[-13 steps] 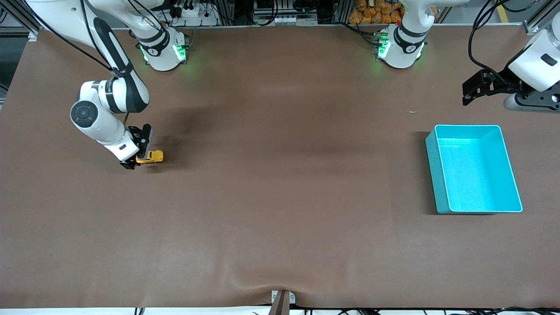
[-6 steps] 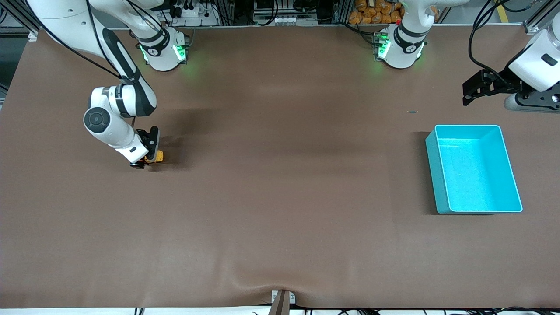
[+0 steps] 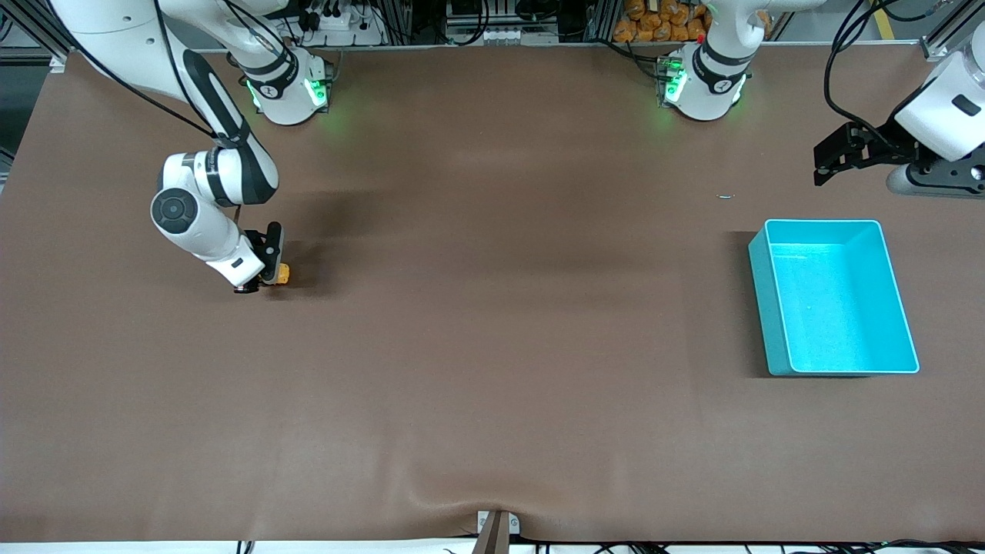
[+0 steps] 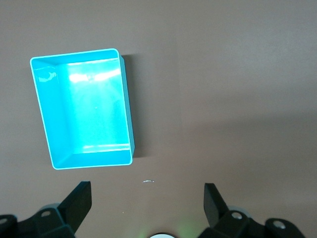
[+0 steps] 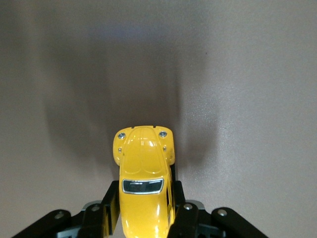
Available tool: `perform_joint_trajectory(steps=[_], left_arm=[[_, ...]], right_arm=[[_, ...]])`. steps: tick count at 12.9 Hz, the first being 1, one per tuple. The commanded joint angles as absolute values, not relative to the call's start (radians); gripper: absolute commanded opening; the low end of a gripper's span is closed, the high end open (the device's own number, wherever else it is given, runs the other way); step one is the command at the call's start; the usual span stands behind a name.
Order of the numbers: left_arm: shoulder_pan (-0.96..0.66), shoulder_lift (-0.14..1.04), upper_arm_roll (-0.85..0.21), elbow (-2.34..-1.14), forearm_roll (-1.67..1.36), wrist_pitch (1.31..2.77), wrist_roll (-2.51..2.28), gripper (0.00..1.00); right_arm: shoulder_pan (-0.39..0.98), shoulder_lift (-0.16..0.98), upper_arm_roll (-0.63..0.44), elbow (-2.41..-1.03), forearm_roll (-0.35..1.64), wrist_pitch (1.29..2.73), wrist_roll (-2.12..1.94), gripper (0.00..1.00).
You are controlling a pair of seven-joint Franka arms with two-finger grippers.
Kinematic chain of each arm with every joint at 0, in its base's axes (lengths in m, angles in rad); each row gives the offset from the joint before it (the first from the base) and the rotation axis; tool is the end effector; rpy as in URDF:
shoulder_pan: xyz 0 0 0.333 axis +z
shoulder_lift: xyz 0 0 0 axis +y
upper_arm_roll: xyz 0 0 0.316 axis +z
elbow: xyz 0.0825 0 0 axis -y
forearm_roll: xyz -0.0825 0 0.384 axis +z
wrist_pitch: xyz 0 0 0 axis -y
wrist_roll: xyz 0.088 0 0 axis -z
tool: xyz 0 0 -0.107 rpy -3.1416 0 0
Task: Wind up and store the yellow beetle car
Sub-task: 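Lower the right gripper and grasp the yellow car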
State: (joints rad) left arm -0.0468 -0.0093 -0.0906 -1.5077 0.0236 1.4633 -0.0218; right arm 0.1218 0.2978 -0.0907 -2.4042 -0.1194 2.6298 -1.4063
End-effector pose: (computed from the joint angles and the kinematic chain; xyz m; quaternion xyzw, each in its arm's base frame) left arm 0.5360 -0.0716 0.6498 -0.9982 0.0567 0.0165 0.0135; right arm 0.4895 0.0162 0.1859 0.7145 0.6975 -0.0537 0.0085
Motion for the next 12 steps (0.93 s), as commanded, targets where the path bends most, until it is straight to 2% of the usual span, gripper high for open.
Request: perform_joint_trajectory(steps=[1,6,12], left_arm=[[-0.04,-0.009,-0.094,-1.499,0.008,1.456,-0.035,1.0],[-0.04,-0.009,-0.094,-1.499,0.006,1.454,-0.035,1.0],[-0.04,-0.008,-0.094,-1.5,0.008,1.454,-0.037,1.0]], right_arm=[[0.124,0.324,-0.094,-2.404,-0.133,2.646,-1.417,0.1],[0.069,0.385,-0.094,-2.388,-0.133,2.692,-1.5,0.09],[0.008,0.393,-0.094,-2.384,-0.133,2.691,-1.543,0.09]])
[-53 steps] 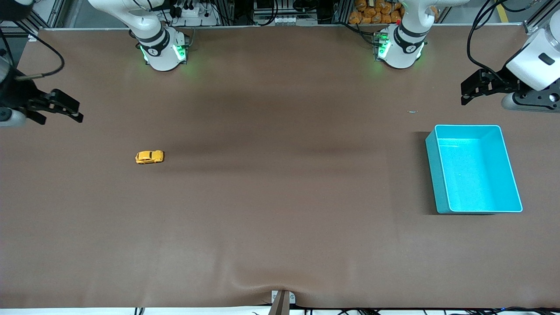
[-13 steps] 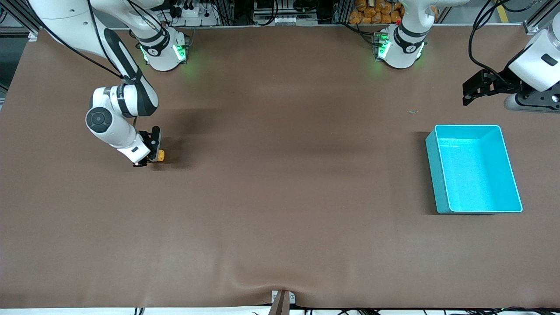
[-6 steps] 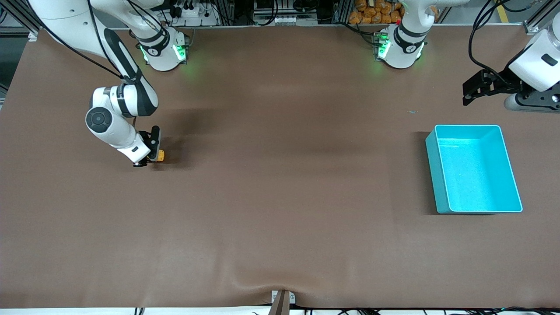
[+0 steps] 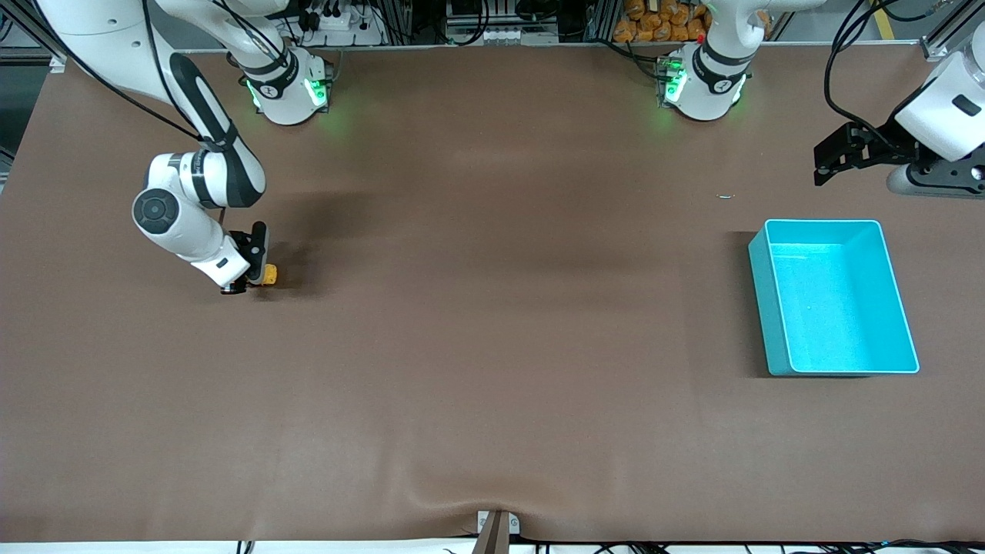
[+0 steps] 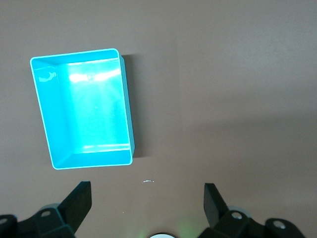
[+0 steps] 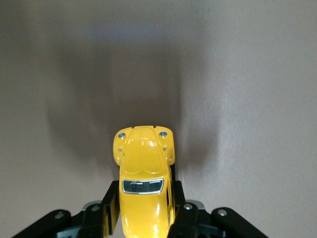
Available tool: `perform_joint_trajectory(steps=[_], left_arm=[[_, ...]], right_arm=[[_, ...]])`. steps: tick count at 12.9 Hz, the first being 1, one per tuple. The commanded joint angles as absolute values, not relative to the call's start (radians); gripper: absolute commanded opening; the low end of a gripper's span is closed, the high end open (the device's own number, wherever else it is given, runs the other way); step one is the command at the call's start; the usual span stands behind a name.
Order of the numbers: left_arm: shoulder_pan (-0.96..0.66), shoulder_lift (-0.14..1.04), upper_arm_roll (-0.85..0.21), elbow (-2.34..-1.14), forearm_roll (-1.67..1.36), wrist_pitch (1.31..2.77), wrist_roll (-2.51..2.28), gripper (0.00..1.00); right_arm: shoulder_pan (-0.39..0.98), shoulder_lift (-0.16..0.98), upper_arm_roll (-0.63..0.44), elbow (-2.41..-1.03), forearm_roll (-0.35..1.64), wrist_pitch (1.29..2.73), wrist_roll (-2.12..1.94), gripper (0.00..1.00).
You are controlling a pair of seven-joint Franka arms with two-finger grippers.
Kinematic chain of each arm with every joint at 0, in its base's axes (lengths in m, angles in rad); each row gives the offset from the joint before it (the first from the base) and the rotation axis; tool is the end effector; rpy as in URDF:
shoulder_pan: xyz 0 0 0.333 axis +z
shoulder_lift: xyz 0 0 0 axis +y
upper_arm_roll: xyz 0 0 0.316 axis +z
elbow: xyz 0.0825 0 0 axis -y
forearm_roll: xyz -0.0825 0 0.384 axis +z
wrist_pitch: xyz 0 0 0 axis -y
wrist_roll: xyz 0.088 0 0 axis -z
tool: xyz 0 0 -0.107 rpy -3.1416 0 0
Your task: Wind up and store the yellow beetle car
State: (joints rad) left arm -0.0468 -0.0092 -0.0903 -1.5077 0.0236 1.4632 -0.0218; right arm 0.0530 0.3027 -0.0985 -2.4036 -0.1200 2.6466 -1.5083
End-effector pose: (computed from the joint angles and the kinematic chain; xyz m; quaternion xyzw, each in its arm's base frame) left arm 0.5361 -0.0715 0.6497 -0.9982 0.0565 0.0166 0.0135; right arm 0.4907 -0.0213 0.1851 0.7051 0.7072 -0.0504 0.0088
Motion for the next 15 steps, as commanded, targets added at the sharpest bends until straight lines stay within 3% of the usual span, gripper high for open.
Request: perform_joint_trajectory(steps=[1,9,15], left_arm=[[-0.038,-0.006,-0.094,-1.5,0.006,1.454,-0.035,1.0],[-0.048,0.018,-0.101,-1.505,0.006,1.448,-0.055,1.0],[-0.054,0.052,-0.121,-1.519,-0.141,1.45,-0.5,1.0]], right_arm=[[-0.009,0.394,-0.094,-2.384,-0.133,2.691,-1.557,0.09],[-0.117,0.423,-0.095,-2.361,-0.133,2.689,-1.649,0.12],[-0.166,0.423,-0.094,-2.35,-0.133,2.678,-1.655,0.25]])
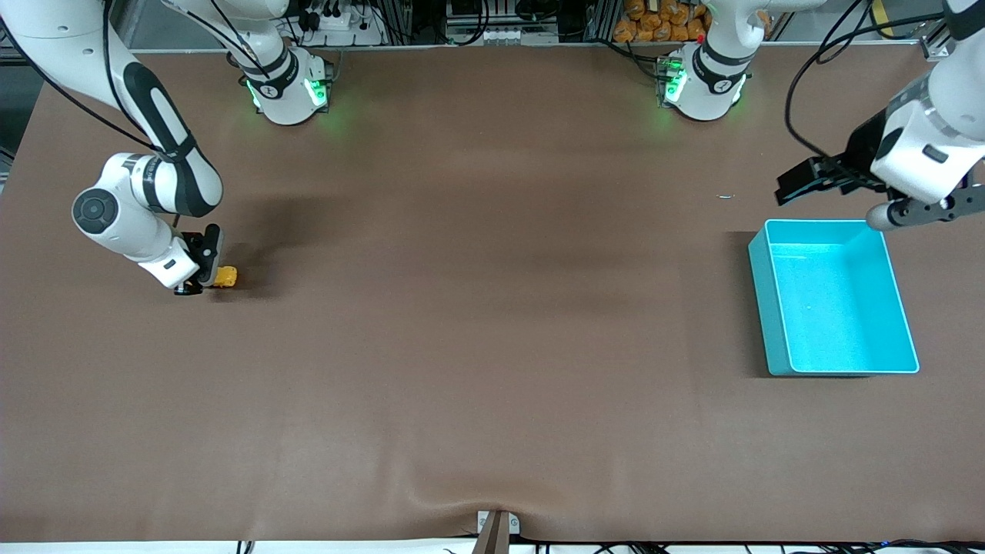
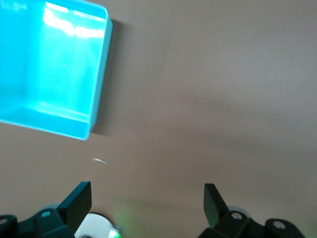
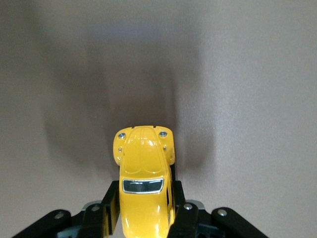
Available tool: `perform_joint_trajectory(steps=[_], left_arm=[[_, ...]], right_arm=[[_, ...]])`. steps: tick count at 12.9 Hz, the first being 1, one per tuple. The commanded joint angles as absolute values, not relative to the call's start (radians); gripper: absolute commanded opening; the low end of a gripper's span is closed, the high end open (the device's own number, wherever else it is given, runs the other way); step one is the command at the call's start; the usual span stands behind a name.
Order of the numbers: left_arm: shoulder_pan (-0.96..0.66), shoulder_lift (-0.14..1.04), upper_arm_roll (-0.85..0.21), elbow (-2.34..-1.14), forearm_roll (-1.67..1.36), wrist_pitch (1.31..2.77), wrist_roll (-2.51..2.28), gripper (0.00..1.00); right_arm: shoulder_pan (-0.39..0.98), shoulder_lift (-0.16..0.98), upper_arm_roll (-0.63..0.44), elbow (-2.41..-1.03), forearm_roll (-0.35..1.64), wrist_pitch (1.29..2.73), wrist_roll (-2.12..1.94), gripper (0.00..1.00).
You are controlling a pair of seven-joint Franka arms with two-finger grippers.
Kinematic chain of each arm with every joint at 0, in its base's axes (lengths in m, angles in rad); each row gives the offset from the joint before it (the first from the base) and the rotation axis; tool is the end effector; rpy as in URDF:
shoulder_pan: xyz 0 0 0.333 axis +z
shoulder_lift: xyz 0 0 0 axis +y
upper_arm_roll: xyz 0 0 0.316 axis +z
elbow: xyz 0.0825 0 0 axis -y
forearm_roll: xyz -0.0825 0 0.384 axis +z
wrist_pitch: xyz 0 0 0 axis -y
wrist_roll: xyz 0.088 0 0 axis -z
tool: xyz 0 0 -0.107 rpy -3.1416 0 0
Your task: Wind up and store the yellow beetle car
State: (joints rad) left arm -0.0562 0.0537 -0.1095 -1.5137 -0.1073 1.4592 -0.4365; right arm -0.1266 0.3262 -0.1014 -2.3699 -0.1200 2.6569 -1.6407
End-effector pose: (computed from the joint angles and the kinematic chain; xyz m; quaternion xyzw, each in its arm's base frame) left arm 0.5495 -0.1027 0.6130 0.9883 0.1314 -0.0681 0.0380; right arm 0.4904 -0.1125 0.1852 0.7224 0.6898 -0.0463 0.0100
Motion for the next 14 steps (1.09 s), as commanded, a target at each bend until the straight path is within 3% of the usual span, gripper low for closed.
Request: perform_joint_trajectory(steps=[1,2,3,4,8,14], left_arm=[[-0.045,0.04,-0.144,-1.549,-0.144,1.451,-0.527,1.0],[-0.046,0.037,-0.152,-1.565,-0.144,1.456,-0.558,1.0],[-0.048,0.035,-0.166,-1.575,-0.144,1.459,-0.595,1.0],[-0.045,0.028,-0.181,-1.601,-0.144,1.474,-0.626,1.0],[-0.044,-0.023,-0.216,-1.724,-0.144,1.597,-0.725,1.0],[-0.048,-0.008,-0.228,-1.776,-0.19,1.693,-0.814,1.0]], right_arm=[[-0.169,0.422,-0.094,-2.341,-0.133,2.677,-1.658,0.32],[-0.182,0.42,-0.092,-2.31,-0.132,2.631,-1.664,0.52],[-0.199,0.42,-0.091,-2.252,-0.123,2.531,-1.675,0.81],[-0.212,0.42,-0.089,-2.182,-0.121,2.425,-1.684,1.0],[-0.229,0.42,-0.09,-1.978,-0.048,2.144,-1.802,1.0],[-0.213,0.419,-0.091,-1.83,0.007,1.973,-1.807,1.0]])
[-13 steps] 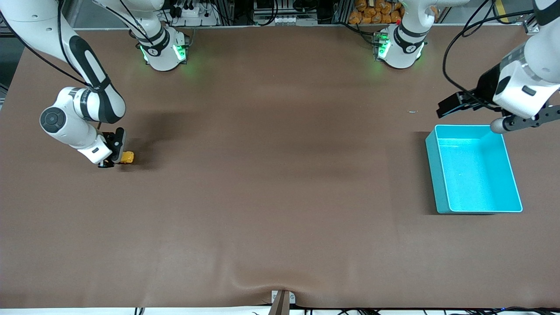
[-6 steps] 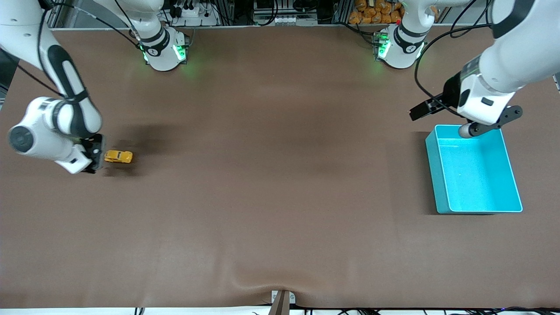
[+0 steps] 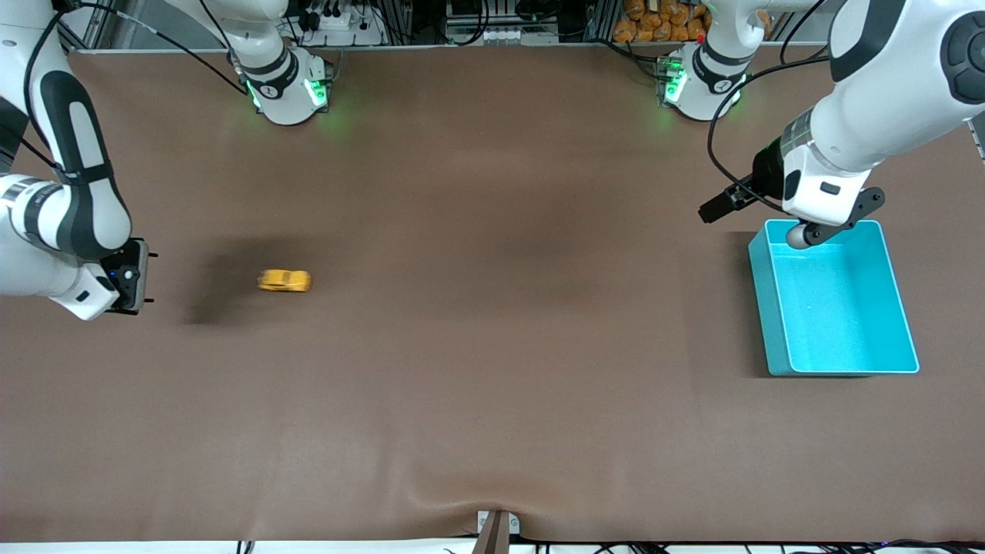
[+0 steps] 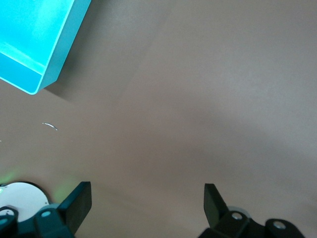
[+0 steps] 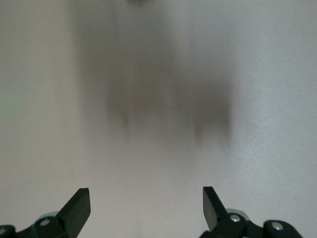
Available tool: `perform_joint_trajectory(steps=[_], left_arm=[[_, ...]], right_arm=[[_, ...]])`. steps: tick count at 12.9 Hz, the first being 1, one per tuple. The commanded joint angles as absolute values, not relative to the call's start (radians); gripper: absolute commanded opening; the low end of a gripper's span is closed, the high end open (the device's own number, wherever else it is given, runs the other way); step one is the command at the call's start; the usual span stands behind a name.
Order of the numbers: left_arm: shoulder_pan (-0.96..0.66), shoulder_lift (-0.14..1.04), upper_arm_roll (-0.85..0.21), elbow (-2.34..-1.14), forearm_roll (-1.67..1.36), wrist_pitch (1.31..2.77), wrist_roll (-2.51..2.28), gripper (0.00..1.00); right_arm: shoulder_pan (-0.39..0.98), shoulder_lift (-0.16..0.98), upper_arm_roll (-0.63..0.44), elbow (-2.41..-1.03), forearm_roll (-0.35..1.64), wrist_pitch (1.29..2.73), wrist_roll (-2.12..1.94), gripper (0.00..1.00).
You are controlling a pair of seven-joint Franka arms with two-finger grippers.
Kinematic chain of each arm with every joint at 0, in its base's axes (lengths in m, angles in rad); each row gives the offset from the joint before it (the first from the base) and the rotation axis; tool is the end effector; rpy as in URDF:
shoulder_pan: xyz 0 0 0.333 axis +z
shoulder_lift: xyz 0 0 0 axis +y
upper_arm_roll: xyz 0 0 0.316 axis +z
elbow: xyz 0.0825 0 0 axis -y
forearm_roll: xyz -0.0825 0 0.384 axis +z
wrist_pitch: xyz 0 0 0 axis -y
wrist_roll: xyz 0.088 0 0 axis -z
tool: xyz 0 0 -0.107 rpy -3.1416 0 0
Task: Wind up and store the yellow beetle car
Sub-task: 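Withdraw the right gripper while the left gripper reaches toward the rolling car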
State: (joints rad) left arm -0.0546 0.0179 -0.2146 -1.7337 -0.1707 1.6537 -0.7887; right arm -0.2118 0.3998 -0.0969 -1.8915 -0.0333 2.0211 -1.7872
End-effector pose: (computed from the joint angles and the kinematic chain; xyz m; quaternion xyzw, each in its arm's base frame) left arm 0.5336 -0.1639 0.5462 0.9588 0.2663 -0.0855 0.0501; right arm 0.5702 -0.1814 0.2752 -0.7248 -0.6750 0.0955 0.0995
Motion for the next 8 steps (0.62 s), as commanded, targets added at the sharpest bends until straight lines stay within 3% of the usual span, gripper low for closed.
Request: perform_joint_trajectory(steps=[1,8], left_arm=[[-0.048,-0.005,-0.23,-1.779,-0.192,1.701,-0.816,1.0],[-0.049,0.005,-0.252,-1.845,-0.19,1.81,-0.94,1.0]], right_arm=[[-0.21,0.419,-0.091,-1.812,0.033,1.951,-1.801,1.0],[-0.112,0.416,-0.091,-1.596,0.089,1.847,-1.623,1.0]])
